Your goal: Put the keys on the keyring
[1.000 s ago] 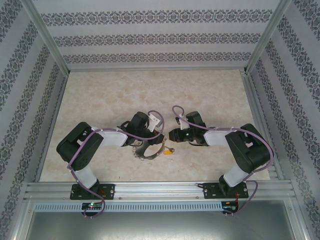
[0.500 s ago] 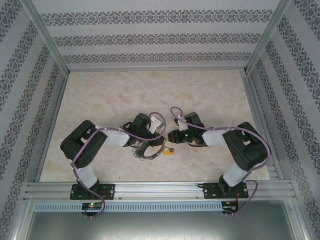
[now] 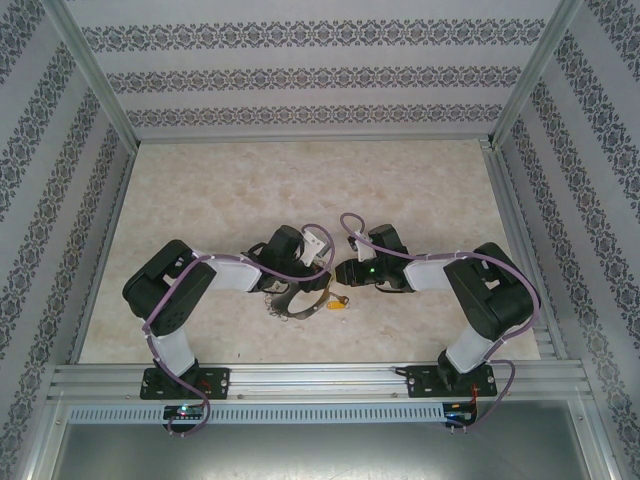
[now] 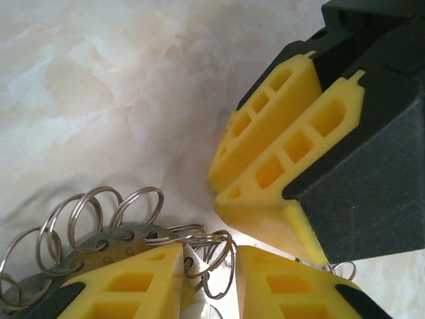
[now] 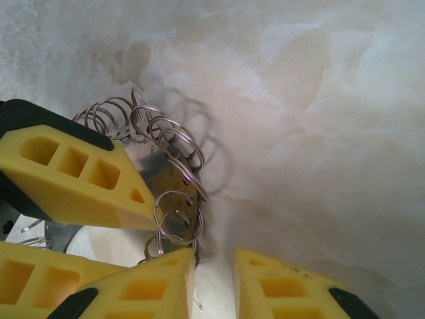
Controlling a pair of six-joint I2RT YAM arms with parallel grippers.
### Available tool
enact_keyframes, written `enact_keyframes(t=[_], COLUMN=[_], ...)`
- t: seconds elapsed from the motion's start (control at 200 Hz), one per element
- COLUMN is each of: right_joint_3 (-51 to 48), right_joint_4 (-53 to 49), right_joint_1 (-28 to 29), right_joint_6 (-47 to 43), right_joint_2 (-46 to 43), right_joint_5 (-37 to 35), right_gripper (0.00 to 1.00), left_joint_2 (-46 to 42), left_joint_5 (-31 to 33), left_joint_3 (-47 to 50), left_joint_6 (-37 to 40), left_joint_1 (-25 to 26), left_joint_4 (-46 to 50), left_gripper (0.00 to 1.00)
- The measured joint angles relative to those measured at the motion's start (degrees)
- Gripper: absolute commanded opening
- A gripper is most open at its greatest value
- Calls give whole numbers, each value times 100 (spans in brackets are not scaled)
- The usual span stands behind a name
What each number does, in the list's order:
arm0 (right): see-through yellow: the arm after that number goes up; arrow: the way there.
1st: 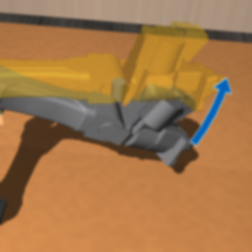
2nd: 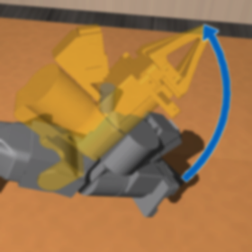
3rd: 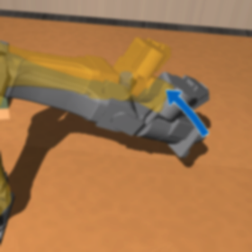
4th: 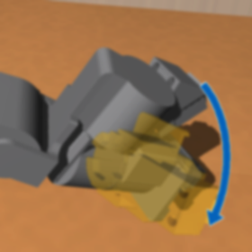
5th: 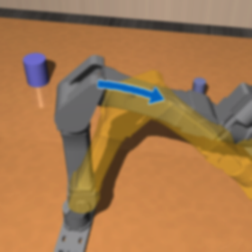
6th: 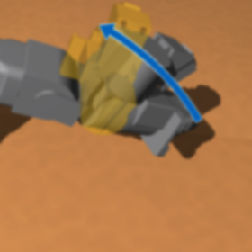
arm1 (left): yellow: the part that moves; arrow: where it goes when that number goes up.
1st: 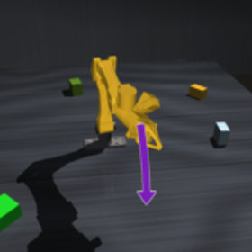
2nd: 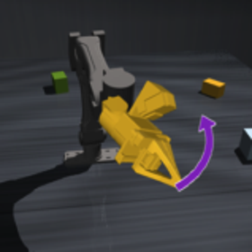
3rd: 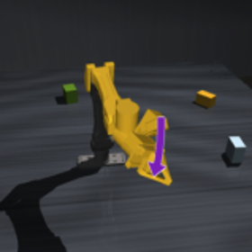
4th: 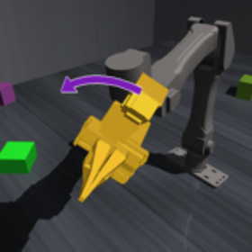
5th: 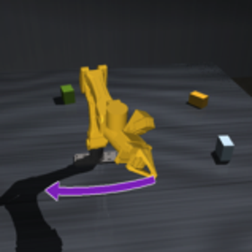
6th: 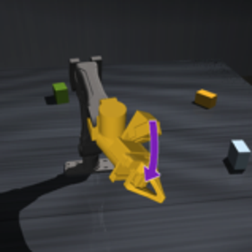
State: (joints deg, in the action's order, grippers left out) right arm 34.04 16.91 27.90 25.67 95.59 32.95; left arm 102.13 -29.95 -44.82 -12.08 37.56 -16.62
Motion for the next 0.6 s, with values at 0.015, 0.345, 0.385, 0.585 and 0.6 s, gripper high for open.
enact_keyframes(t=[0.015,0.345,0.385,0.585,0.6], right_joint_3=[0,9,9,9,11], right_joint_4=[4,46,50,74,76], right_joint_1=[0,0,0,0,0], right_joint_6=[-2,0,0,-2,0], right_joint_2=[2,26,31,48,50], right_joint_5=[2,17,17,39,44], right_gripper=[23,23,23,23,23], left_joint_2=[4,17,17,17,17], left_joint_5=[7,192,195,273,282], left_joint_3=[0,-22,-22,-63,-68], left_joint_6=[4,138,149,219,225], left_joint_1=[0,101,114,179,184], left_joint_4=[0,166,192,293,297], left_gripper=[26,23,24,24,23])
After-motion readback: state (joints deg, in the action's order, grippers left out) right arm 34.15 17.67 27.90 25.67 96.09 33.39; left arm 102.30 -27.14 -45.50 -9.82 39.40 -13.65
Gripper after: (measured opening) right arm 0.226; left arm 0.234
